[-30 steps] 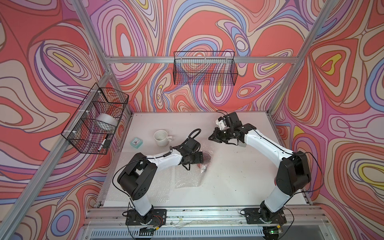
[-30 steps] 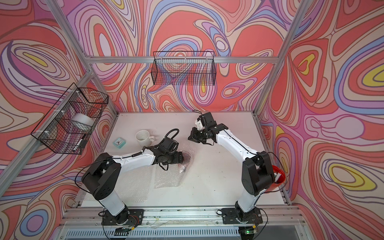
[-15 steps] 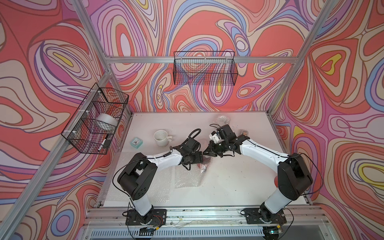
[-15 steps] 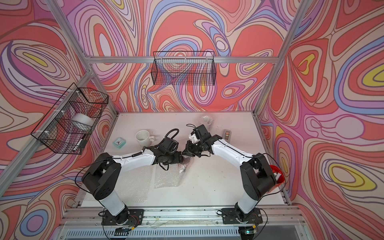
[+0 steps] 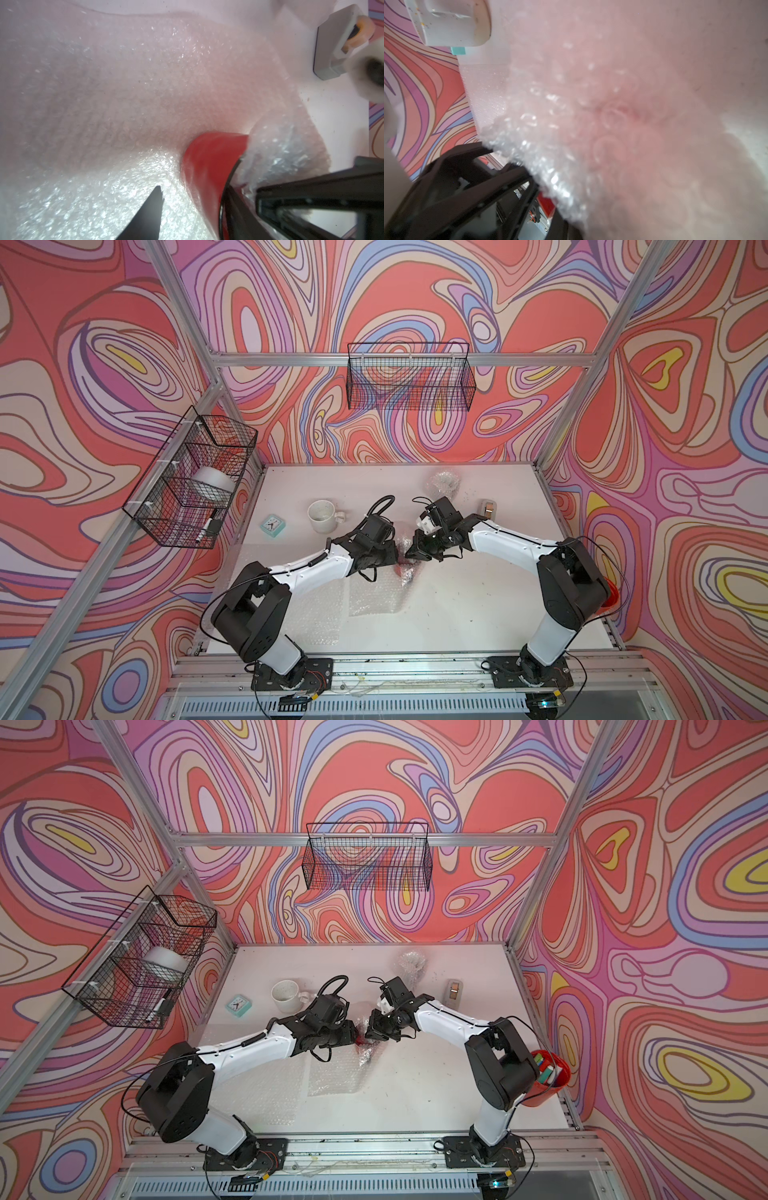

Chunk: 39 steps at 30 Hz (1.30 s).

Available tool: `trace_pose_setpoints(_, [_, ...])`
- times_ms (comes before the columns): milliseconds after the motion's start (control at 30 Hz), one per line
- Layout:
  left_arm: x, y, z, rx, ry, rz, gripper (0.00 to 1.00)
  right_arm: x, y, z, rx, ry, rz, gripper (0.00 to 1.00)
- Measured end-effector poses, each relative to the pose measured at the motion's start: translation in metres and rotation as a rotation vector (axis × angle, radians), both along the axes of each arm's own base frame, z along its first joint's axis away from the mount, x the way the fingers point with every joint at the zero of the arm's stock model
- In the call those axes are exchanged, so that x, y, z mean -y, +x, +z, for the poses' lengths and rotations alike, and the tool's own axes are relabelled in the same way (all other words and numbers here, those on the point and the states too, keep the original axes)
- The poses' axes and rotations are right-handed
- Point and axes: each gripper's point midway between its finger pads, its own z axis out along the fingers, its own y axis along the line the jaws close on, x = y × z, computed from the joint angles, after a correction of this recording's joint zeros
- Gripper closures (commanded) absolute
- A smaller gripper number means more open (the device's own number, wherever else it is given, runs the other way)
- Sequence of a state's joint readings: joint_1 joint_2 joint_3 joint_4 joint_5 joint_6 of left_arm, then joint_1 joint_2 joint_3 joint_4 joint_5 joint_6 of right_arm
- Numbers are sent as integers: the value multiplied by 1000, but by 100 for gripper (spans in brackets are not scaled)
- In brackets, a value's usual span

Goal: Wrap mugs in bubble wrap
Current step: Wrap the mug in bubble wrap.

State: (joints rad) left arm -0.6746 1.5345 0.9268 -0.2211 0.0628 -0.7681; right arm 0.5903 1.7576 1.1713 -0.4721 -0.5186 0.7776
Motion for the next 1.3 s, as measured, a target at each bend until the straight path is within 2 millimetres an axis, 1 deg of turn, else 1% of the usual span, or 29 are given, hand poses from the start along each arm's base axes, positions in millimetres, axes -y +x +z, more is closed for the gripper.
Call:
trace_pose_setpoints(133, [1,2,10,38,-23,0,31,-2,-2,-13,-8,-25,14,100])
trace_pose_setpoints(233, [5,6,16,62,-46,-5,25,-5,-2,-16,-2,-28,23,100])
trace_pose_setpoints(300, [8,8,19,74,-64,-10,23,-5,-2,-16,2,-31,24,100])
trace_pose_setpoints(433, [13,12,21,88,-83,-18,23,-5,-1,-16,7,-33,27,100])
trace_pose_setpoints(567, [16,14,8,64,-64,-18,27,-5,-2,-16,8,-35,29,100])
trace_pose_setpoints(667, [16,15,-3,42,-46,-17,26,-5,-2,-16,10,-35,31,100])
trace_pose_setpoints(767, [18,17,-7,33,-42,-15,26,-6,-2,-16,14,-34,37,100])
trace_pose_setpoints(833, [19,18,-9,29,-39,-14,26,-6,-2,-14,20,-32,40,95])
trace_pose_setpoints(933, [19,19,-12,24,-37,-9,26,-6,-4,-7,38,-28,48,82])
trace_pose_setpoints(1000, [18,20,-12,24,-37,-4,26,-3,-6,2,60,-23,52,74])
trace_pose_setpoints(1033, [18,20,-12,25,-37,-2,26,-1,-8,7,70,-23,54,72])
trace_pose_setpoints(1100, [17,21,-12,27,-35,6,26,4,-11,18,95,-23,54,69])
trace_pose_setpoints(1167, [16,22,-12,25,-36,11,26,8,-13,30,126,-22,57,68])
trace_pose_setpoints(1233, [17,22,-14,20,-36,8,26,10,-10,45,186,-18,55,66])
trace_pose_setpoints(1300, [19,20,-16,16,-36,1,26,17,-4,59,262,-43,38,62])
